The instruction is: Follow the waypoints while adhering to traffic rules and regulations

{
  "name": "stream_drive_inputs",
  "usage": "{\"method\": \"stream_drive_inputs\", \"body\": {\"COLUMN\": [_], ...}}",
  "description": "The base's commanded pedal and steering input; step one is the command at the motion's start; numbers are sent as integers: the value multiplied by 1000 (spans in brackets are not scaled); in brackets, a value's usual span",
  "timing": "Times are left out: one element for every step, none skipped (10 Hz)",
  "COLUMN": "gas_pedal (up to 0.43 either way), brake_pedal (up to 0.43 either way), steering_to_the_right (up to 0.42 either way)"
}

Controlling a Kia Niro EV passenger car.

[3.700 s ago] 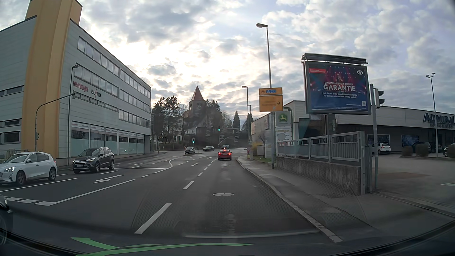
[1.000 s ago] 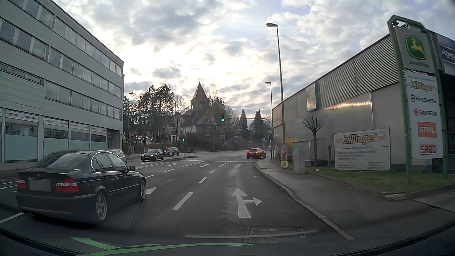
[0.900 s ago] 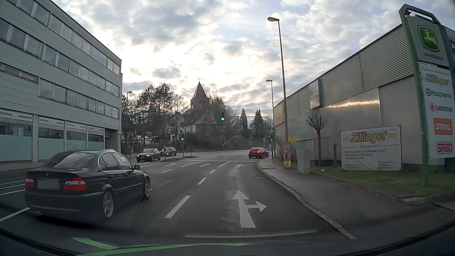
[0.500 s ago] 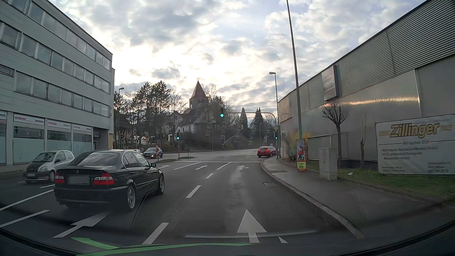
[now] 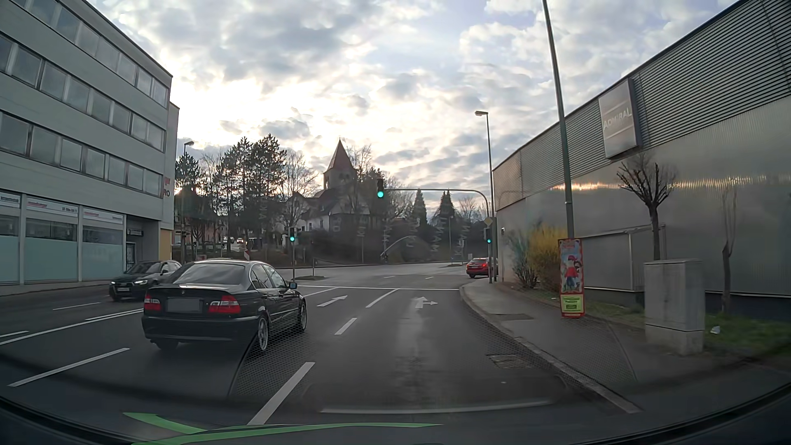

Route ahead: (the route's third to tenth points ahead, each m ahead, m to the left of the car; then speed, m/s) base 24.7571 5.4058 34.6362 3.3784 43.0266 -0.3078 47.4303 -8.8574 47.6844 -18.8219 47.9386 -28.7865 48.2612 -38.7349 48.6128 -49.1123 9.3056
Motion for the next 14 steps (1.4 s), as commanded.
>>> {"method": "stream_drive_inputs", "body": {"gas_pedal": [150,130,130,110,39,0,0,0,0,0,0,0,0,0], "brake_pedal": [0,0,0,0,0,0,0,0,0,0,0,0,0,0], "steering_to_the_right": [13,13,13,14,15,16,16,17,18,18,18,19,19,22]}}
